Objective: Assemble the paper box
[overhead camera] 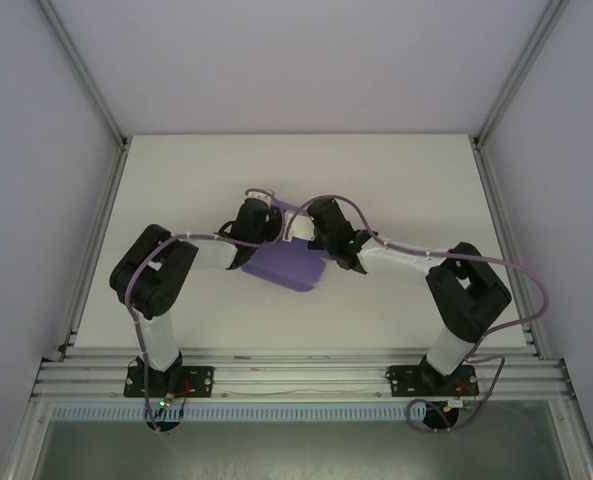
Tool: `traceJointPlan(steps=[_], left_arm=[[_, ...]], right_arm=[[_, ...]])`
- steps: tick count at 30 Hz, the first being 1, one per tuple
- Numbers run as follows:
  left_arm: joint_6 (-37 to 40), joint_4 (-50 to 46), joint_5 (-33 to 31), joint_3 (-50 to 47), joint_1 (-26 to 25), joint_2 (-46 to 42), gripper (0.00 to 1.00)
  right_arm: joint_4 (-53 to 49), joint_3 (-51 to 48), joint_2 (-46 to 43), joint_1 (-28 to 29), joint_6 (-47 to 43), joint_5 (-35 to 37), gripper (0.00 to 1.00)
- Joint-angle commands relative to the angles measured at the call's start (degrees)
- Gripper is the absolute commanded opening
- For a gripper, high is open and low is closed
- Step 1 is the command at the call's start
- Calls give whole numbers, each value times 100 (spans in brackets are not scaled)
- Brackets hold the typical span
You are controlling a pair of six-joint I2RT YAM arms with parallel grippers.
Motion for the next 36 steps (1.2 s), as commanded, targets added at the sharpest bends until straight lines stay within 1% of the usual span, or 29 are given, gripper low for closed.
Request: traceJointPlan(steps=[1, 3, 4, 6, 7, 11, 13, 14, 15, 16, 17, 18, 21, 24, 27, 29, 32, 34, 36], left_arm=[[-486, -602, -911, 247, 48, 142, 0], [-448, -731, -1387, 311, -73, 179, 0], [-452, -808, -1763, 331, -167, 206, 0], [-472, -920, -2223, 357, -279, 251, 0], [-425, -908, -2293, 345, -317, 266, 0], [-700, -1131, -2529, 395, -344, 268, 0], [-681, -1181, -2464, 408, -353, 268, 0], [-677, -1210, -2385, 404, -353, 268, 3], [-588, -1177, -2266, 371, -354, 230, 20], [-549, -1132, -2133, 311, -356, 143, 32], [-499, -1049, -1935, 231, -353, 34, 39], [-457, -974, -1700, 132, -352, -127, 48], [-494, -786, -1046, -171, -345, -613, 61], [-508, -840, -658, -325, -345, -1010, 72], [-486, -906, -672, -472, -331, -1287, 77], [-487, -984, -565, -532, -297, -1426, 79], [-447, -1228, -426, -503, -250, -1485, 78], [-422, -1421, -295, -509, -203, -1496, 75], [-522, -1447, -140, -681, -124, -1644, 75]], right_arm=[[-834, -156, 135, 133, 49, -654, 0], [-837, -164, 127, 131, 77, -663, 0], [-821, -170, 118, 133, 92, -648, 0], [-810, -191, 112, 134, 95, -615, 0], [-797, -212, 110, 131, 101, -597, 0], [-675, -277, 83, 136, 98, -569, 0], [-652, -285, 82, 138, 93, -546, 0], [-645, -286, 82, 136, 91, -519, 0], [-636, -293, 83, 133, 69, -495, 0], [-605, -303, 87, 132, 67, -469, 0], [-553, -328, 91, 128, 50, -418, 0], [-521, -335, 90, 131, 42, -402, 0], [-477, -338, 85, 138, 49, -367, 0], [-407, -366, 64, 133, 41, -353, 0], [-345, -381, 47, 134, 32, -336, 0], [-275, -393, 48, 134, 31, -284, 0], [-257, -392, 37, 138, 14, -249, 0], [-265, -374, 48, 136, 5, -218, 0], [-273, -380, 48, 140, 3, -192, 0]])
